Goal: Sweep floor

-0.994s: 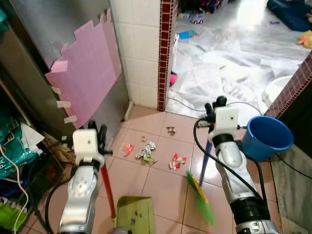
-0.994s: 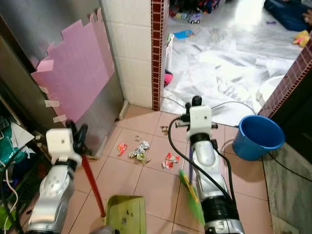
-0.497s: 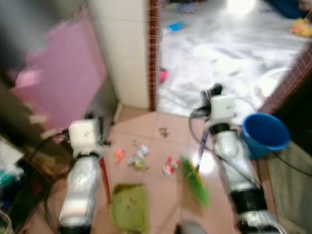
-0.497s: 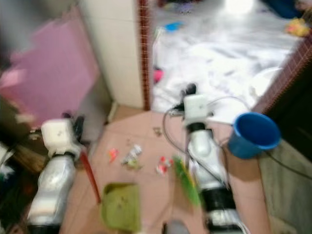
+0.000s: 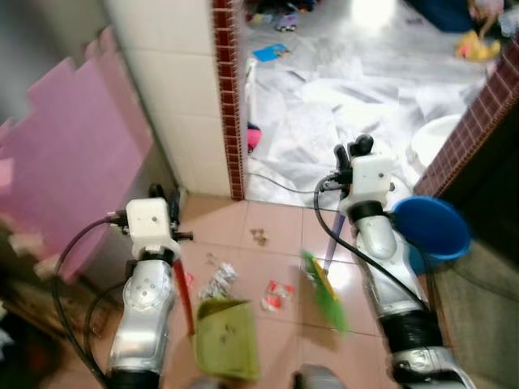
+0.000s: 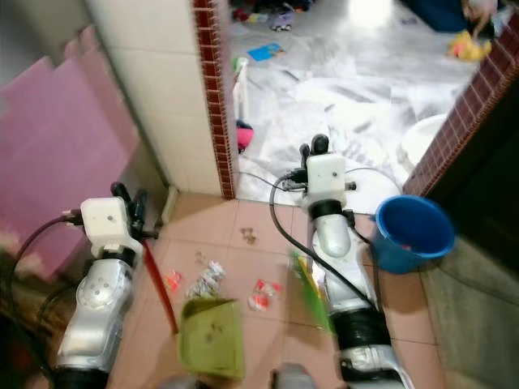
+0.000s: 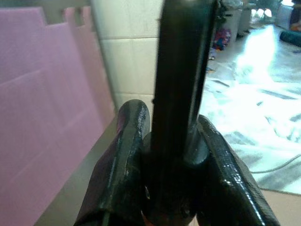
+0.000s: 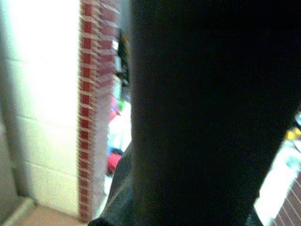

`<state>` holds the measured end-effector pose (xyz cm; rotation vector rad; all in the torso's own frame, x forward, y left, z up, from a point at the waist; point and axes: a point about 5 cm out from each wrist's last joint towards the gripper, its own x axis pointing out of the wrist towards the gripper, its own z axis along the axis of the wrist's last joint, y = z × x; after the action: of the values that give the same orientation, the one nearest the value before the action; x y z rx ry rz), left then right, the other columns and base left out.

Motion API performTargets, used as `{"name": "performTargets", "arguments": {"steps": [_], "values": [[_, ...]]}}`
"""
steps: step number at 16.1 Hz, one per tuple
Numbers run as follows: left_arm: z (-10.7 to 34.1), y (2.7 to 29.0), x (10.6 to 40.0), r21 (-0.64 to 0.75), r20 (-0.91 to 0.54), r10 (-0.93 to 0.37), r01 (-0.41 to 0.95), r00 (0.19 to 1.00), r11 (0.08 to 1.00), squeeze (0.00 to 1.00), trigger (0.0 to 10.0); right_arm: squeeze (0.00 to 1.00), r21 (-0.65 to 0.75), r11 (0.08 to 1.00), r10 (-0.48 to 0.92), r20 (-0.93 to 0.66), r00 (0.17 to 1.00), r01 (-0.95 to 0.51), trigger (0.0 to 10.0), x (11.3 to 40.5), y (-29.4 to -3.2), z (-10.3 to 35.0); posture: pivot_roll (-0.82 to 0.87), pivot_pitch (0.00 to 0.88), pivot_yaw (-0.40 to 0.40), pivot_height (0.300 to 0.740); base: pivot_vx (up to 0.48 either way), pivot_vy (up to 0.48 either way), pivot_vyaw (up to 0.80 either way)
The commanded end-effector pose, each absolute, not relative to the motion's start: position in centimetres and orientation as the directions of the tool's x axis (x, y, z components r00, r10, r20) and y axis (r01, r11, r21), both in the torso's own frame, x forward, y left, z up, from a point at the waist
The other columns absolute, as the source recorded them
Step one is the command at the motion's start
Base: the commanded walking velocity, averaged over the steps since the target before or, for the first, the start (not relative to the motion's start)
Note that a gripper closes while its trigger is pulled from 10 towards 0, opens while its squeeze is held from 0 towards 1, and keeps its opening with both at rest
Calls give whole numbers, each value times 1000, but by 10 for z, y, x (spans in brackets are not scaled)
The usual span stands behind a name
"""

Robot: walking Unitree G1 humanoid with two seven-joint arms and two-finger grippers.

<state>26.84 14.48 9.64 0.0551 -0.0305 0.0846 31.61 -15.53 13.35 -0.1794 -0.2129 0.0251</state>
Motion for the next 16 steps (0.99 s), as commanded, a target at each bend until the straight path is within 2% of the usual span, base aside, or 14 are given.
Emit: {"name": "performTargets", "arguments": {"steps": [1,4,6,8,12,16], "values": [[102,154,269,69,69,128,-133,989,989,0,10000,0,-205,979,71,258,964,-17,10000,319,-150,146,-27,0,16,740,0,0,0],[99,162,272,112,100,213,-223,972,968,0,10000,0,-172,983,105,253,962,-62,10000,320,-147,145,-22,0,17,740,0,0,0],[95,166,280,72,121,322,-331,939,941,0,10000,0,-157,984,124,258,958,-85,10000,322,-142,147,-25,0,17,740,0,0,0],[89,165,284,39,100,354,-359,930,932,0,10000,0,-164,981,143,270,952,-101,10000,323,-140,149,-31,0,18,740,0,0,0],[75,151,297,-7,58,363,-363,930,932,0,10000,0,-175,971,207,285,936,-161,10000,328,-128,154,-52,30,14,740,0,0,0],[69,136,307,20,40,357,-358,933,933,0,10000,0,-180,956,278,303,911,-232,10000,334,-108,159,-74,49,15,740,0,0,0]]}}
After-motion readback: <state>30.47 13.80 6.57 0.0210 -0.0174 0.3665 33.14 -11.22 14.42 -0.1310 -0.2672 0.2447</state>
